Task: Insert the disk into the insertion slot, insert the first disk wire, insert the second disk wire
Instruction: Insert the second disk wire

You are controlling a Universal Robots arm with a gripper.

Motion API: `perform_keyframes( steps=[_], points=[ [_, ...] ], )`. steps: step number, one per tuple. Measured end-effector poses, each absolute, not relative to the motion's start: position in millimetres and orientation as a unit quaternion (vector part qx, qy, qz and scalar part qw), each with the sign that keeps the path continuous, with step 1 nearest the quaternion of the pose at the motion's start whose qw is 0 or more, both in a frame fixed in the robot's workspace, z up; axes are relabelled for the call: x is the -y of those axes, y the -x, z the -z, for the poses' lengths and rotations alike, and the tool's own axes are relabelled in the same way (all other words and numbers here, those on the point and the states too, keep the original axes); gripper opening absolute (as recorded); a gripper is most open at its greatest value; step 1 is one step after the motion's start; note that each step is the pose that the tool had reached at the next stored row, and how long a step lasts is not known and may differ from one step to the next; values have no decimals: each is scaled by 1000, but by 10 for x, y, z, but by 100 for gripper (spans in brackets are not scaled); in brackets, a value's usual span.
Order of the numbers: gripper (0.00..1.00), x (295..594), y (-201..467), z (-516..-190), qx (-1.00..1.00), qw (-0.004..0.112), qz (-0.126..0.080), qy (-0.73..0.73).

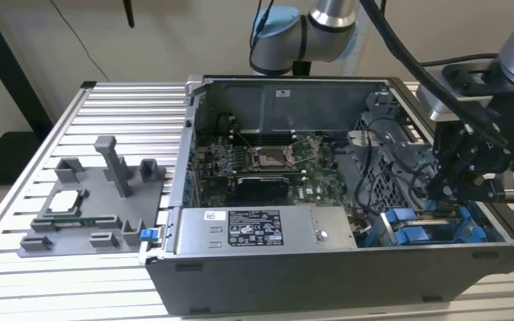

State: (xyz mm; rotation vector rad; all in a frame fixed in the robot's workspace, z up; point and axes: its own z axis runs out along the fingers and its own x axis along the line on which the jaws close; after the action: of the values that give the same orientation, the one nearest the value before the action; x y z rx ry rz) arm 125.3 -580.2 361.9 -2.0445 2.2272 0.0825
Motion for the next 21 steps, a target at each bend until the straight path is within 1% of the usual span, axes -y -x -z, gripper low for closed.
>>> perform_keyframes(
  steps=[21],
  points=[
    [0,5819,-1288,-3496,-745,57,-25,664]
  ],
)
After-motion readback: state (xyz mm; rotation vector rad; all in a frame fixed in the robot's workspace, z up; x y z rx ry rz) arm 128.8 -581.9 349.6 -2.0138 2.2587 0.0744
